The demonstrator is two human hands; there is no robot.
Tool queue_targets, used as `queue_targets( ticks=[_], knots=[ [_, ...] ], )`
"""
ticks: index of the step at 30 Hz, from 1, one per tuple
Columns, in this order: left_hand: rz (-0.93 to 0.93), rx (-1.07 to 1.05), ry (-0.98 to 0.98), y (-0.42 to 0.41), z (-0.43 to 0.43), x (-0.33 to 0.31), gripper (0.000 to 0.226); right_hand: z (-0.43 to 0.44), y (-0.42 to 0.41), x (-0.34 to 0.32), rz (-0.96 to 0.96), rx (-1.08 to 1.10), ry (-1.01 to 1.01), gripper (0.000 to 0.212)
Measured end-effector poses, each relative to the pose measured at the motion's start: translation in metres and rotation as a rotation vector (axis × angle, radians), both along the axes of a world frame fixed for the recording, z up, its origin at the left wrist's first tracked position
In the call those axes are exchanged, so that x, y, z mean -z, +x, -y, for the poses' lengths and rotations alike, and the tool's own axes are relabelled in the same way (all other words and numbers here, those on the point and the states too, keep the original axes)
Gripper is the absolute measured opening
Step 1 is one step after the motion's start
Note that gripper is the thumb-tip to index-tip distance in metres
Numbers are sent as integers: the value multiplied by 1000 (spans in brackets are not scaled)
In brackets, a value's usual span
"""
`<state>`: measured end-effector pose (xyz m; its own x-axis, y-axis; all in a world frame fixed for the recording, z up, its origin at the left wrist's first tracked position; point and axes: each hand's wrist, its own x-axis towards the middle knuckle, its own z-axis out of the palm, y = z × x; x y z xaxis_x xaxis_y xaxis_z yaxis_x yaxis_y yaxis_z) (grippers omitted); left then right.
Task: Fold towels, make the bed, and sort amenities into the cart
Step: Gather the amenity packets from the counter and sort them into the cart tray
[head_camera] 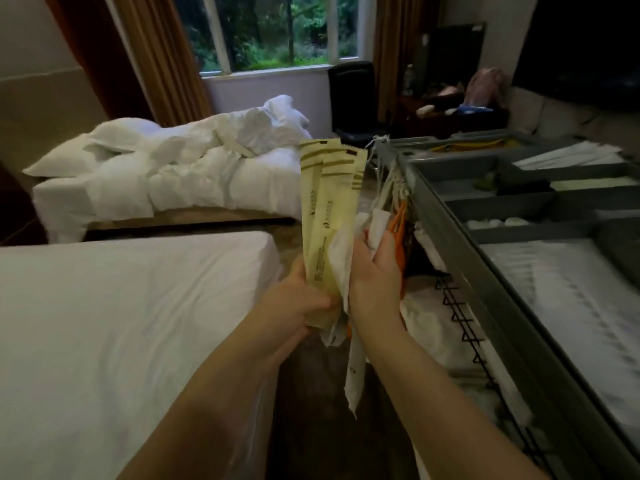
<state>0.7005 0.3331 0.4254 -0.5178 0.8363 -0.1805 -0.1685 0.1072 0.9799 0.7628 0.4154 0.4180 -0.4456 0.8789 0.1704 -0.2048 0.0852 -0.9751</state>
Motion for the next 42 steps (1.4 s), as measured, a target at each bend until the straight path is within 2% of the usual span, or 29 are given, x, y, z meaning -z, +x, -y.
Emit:
queue_targets(
  ticks=[5,8,10,11,13,15,20,25,29,32,34,38,42],
  knots=[
    [-85,223,-44,-77,-103,-13,70,-92,-81,-5,157,237,40,2],
    [53,335,101,-107,-157,-19,88,-142,-102,-16,214,357,42,14],
    [68,364,137,-117,-194,-17,93,-170,-107,-19,219,423,57,14],
    [81,344,142,-120,-212,-13,89,-183,-110,-19,212,447,73,10],
    [131,254,146,-128,-250,-8,65,-209,-116,-21,167,448,87,6],
    [177,200,169,-136,-288,-4,42,-236,-124,-23,72,416,75,16],
    [18,191,207,-151,-371,-15,23,-312,-136,-39,-94,412,-68,26],
    [50,225,228,-167,-441,-19,27,-375,-144,-48,-120,510,-226,16],
    [123,366,192,-181,-500,-17,36,-424,-132,-51,-280,612,-452,18],
    [89,529,223,-187,-550,-14,38,-455,-118,-47,-336,788,-406,20],
    [98,645,227,-189,-582,-10,41,-471,-113,-44,-282,919,-341,26],
    [110,795,231,-185,-641,0,43,-496,-99,-43,16,1175,-317,30],
    [132,888,198,-174,-678,14,49,-513,-77,-37,293,1274,-331,32]
  ],
)
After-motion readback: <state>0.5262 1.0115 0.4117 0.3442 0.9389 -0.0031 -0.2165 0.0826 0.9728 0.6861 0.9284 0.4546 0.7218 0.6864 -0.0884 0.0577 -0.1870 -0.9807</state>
